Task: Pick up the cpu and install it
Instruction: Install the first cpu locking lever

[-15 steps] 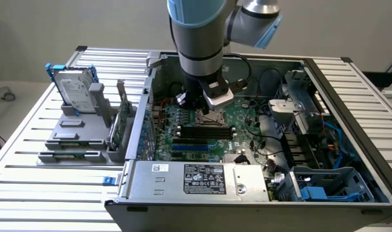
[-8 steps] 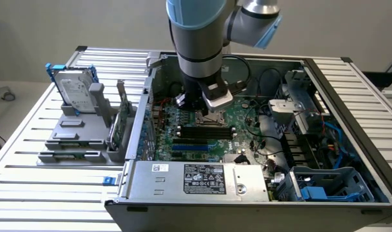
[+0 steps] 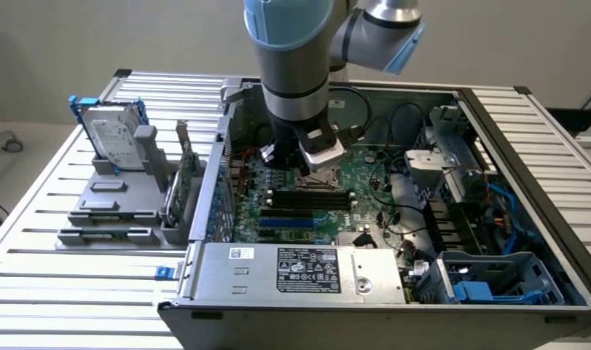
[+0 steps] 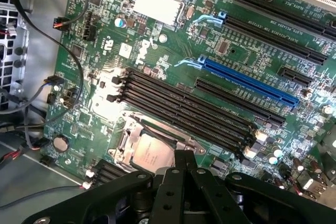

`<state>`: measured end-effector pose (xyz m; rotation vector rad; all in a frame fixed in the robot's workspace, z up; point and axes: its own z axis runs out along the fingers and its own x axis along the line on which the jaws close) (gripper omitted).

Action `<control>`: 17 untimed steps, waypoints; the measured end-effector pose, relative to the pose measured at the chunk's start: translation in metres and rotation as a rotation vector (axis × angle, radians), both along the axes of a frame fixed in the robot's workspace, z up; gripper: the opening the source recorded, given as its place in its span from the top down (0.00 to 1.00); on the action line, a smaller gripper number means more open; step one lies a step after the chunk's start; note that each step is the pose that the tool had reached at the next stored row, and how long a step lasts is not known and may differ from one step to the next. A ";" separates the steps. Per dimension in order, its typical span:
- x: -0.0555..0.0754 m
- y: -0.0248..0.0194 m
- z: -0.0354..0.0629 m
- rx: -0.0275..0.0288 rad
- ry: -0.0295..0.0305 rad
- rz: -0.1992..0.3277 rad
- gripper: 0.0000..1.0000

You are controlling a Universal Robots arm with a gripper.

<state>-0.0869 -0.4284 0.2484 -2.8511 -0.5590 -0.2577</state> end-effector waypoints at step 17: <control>-0.006 0.0027 -0.0088 0.0007 0.0001 -0.013 0.89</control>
